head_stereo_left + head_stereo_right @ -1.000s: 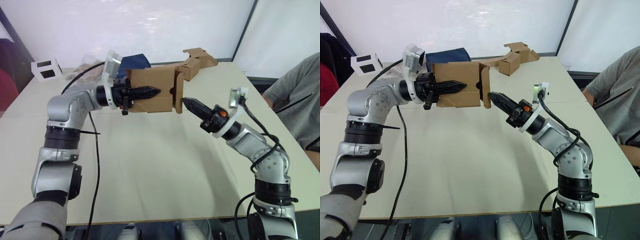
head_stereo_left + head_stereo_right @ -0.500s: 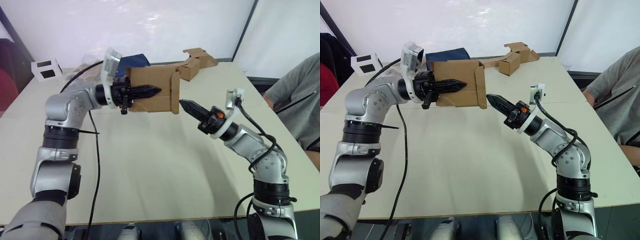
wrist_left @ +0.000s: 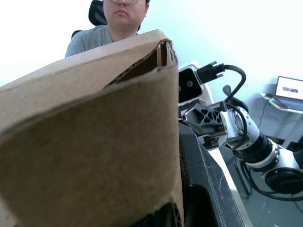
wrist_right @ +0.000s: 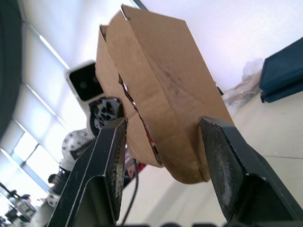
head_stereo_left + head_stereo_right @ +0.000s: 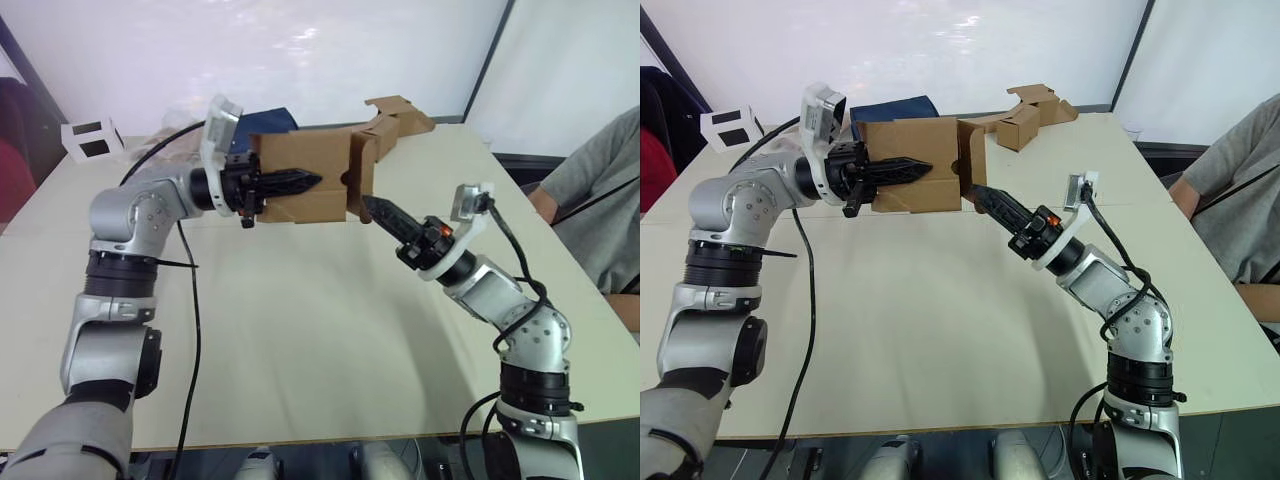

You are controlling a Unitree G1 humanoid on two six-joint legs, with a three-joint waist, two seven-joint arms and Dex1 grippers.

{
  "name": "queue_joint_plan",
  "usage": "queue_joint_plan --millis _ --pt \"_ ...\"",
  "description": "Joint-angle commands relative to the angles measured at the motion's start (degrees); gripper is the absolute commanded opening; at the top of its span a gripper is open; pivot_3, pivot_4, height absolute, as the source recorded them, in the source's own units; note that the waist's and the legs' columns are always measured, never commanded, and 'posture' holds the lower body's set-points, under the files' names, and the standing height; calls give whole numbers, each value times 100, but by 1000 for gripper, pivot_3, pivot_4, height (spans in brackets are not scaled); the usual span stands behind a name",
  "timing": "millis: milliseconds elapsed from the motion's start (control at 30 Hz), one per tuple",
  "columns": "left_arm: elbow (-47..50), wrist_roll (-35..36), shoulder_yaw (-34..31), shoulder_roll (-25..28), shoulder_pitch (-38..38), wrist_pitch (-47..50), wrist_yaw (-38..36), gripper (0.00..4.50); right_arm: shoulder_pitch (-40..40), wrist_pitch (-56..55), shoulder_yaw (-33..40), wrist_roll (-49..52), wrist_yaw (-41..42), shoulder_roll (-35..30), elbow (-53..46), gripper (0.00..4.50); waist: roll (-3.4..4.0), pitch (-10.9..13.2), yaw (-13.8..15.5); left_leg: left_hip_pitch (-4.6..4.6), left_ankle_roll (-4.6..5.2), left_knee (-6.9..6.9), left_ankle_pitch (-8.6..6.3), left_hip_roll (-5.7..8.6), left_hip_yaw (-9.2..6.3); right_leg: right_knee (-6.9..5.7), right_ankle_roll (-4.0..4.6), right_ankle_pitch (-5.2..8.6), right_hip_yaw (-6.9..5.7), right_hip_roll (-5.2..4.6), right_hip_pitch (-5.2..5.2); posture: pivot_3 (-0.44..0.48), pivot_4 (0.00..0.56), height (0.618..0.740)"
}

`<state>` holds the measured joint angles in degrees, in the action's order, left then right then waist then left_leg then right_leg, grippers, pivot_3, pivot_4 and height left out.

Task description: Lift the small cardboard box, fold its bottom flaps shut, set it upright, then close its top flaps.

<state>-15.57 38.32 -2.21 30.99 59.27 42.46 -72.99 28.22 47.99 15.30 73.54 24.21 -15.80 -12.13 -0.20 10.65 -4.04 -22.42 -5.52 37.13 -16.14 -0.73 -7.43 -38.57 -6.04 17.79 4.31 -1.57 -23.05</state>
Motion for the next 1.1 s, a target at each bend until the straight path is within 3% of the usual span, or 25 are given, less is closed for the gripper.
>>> queue_joint_plan --millis 33,200,1100 --pt "151 122 -203 54 95 5 8 0 -21 -60 64 199 -64 44 -164 2499 0 0 5 0 0 0 0 0 0 0 0 0 0 0 0 0 150 740" --pt "158 123 -214 49 109 28 8 0 -54 -193 -80 -50 -48 45 -201 1150 0 0 0 0 4 0 -2 0 0 0 0 0 0 0 0 0 150 740" --pt "135 -2 -152 -59 77 -77 29 0 274 -514 -268 -314 -363 374 -204 1150 0 0 -2 0 -4 -1 2 0 0 0 0 0 0 0 -1 0 150 740"
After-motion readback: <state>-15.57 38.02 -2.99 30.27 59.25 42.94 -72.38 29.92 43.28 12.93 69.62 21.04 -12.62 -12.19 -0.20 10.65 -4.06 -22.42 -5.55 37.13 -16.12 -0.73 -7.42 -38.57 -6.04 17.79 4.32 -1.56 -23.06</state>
